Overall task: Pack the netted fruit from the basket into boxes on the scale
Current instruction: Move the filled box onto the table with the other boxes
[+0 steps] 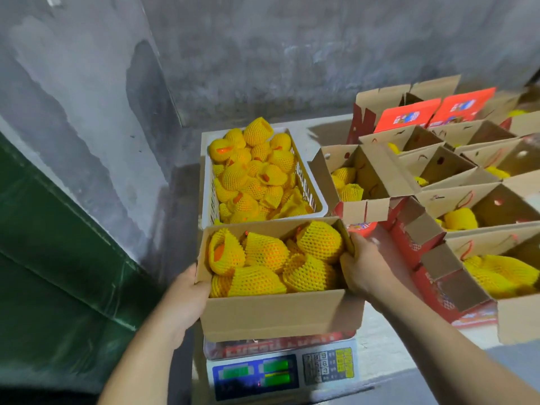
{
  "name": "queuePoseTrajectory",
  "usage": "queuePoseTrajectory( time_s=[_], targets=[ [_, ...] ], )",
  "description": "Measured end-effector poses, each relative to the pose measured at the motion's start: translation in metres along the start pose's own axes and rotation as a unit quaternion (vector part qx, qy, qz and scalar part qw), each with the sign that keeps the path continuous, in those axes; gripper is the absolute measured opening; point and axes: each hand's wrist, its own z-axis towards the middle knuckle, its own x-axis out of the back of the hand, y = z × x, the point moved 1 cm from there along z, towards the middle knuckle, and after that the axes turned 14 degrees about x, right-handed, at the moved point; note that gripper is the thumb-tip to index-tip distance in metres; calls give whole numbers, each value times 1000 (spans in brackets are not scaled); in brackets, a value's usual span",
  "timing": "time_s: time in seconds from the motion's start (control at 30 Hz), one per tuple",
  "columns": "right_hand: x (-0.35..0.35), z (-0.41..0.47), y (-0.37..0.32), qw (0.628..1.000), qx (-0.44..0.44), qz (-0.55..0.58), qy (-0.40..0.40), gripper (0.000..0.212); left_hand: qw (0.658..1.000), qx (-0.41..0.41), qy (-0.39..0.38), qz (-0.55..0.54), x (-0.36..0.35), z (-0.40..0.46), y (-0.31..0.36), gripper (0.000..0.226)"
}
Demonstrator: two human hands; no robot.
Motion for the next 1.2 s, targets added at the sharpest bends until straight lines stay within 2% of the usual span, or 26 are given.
queuePoseTrajectory(
  time_s=[0.07, 0.23, 0.33, 0.43, 0.53, 0.6, 0.67, 0.77, 0.83, 0.9, 0.93, 0.97, 1.03, 1.1, 1.2],
  targets=[
    [0, 1, 0, 1000, 9, 1, -1, 31, 998, 19, -21, -49, -3, 0, -3, 22],
    [-3, -10, 2, 1000, 21, 22, 8, 43, 977, -11, -55, -208, -14, -8, -13, 45],
    [-7, -25, 6, 999, 17, 36, 29, 34, 970, -44, -57, -230, -14, -15, -21, 67],
    [-10, -45, 14, 999, 17, 24, 45, 30, 969, -58, -60, -233, -13, -22, -32, 80],
    [-13, -65, 16, 996, 46, -1, 79, 26, 975, -60, -24, -213, -11, -31, -38, 77],
    [-15, -76, 15, 993, 58, -8, 102, 25, 978, -49, -18, -201, -10, -34, -41, 64],
    [-17, -84, 15, 991, 67, -9, 118, 26, 980, -19, -45, -192, -9, -35, -45, 54],
    [-17, -89, 16, 990, 69, 7, 126, 24, 960, 20, -108, -256, -6, -36, -46, 49],
    [-17, -89, 15, 990, 68, 15, 125, 23, 963, 9, -88, -256, -11, -38, -42, 47],
    [-16, -85, 13, 990, 71, 17, 120, 24, 987, -61, 18, -150, -15, -36, -35, 65],
    [-14, -81, 12, 991, 72, 17, 113, 24, 988, -113, 85, -63, -14, -34, -29, 78],
    [-13, -76, 11, 992, 68, 16, 102, 24, 974, -169, 147, 40, -12, -31, -21, 87],
    [-9, -62, 7, 996, 54, 13, 75, 24, 912, -254, 204, 249, -7, -24, -2, 84],
    [-5, -48, 3, 998, 42, 10, 53, 26, 861, -240, 210, 397, -4, -17, 17, 71],
    [-5, -29, 2, 999, 21, -6, 27, 25, 775, -221, 260, 532, -10, -14, 39, 62]
  ],
)
